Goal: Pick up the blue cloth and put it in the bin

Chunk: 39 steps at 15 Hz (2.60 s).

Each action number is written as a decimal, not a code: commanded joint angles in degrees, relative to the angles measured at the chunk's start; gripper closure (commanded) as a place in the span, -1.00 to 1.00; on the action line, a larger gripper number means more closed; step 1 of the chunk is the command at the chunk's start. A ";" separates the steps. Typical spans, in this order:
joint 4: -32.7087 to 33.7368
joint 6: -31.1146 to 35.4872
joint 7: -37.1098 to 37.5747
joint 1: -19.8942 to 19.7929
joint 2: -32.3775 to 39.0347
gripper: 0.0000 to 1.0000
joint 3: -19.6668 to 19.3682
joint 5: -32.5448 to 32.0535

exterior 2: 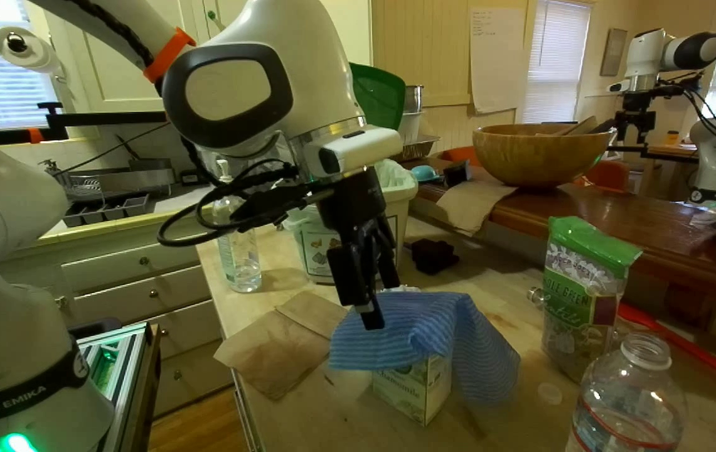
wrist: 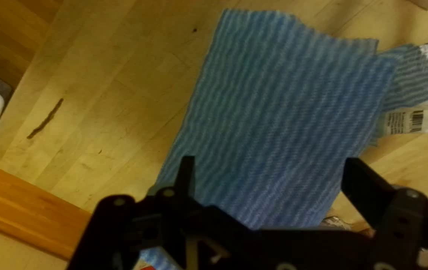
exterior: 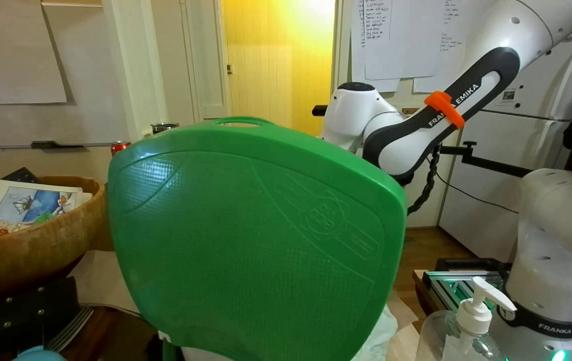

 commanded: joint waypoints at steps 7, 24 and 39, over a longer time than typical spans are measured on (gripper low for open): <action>-0.02 0.29 4.29 -2.07 -0.47 -1.00 1.76 -0.02; 0.33 -0.21 18.97 -2.31 3.85 -1.00 5.73 -18.74; 0.01 10.81 36.73 -3.07 9.40 -1.00 3.59 -31.18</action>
